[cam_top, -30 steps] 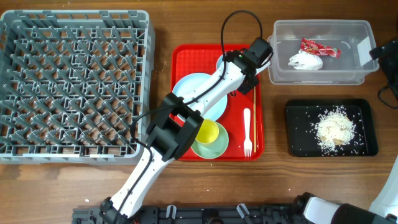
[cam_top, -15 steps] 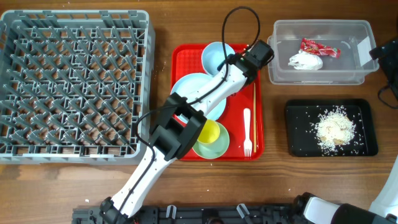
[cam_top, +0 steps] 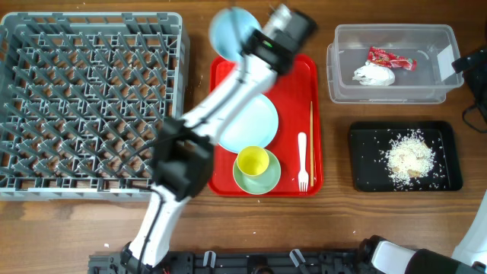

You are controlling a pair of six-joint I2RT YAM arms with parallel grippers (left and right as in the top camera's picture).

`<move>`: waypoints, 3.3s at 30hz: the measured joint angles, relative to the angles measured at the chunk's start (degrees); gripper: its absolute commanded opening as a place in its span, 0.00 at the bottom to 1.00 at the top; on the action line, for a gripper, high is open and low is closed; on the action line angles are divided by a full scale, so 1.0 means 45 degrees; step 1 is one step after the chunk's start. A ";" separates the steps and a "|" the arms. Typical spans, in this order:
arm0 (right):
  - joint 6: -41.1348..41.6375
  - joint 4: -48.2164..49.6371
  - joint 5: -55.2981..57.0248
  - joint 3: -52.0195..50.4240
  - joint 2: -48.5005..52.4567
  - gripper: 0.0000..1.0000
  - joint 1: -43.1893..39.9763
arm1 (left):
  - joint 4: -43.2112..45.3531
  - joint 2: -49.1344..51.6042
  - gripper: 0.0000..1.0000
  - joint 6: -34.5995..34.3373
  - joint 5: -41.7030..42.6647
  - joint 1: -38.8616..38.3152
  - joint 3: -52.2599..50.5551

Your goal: Sort waste into correct bins and load items into the dishwasher rack

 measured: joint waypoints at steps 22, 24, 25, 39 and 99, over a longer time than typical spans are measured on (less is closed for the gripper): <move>0.0000 0.0005 0.0000 0.0000 0.0000 1.00 0.0000 | -0.3337 -0.0748 0.04 -0.5251 1.0652 0.9379 0.0087; 0.0000 0.0000 -0.0005 0.0000 0.0000 1.00 0.0000 | -0.3084 -0.0748 0.04 -0.5246 1.2458 0.9850 0.0087; 0.0000 0.0005 0.0000 0.0000 0.0000 1.00 0.0000 | -0.2982 -0.0748 0.04 -0.5246 1.3260 1.0074 0.0087; 0.0000 0.0005 0.0000 0.0000 0.0000 1.00 0.0000 | -0.3672 -0.0738 0.04 -0.5294 2.1629 1.4333 0.0087; 0.0000 0.0005 0.0000 0.0000 0.0000 1.00 0.0000 | -0.3385 -0.3118 0.04 -0.4687 0.6751 1.1142 -0.3730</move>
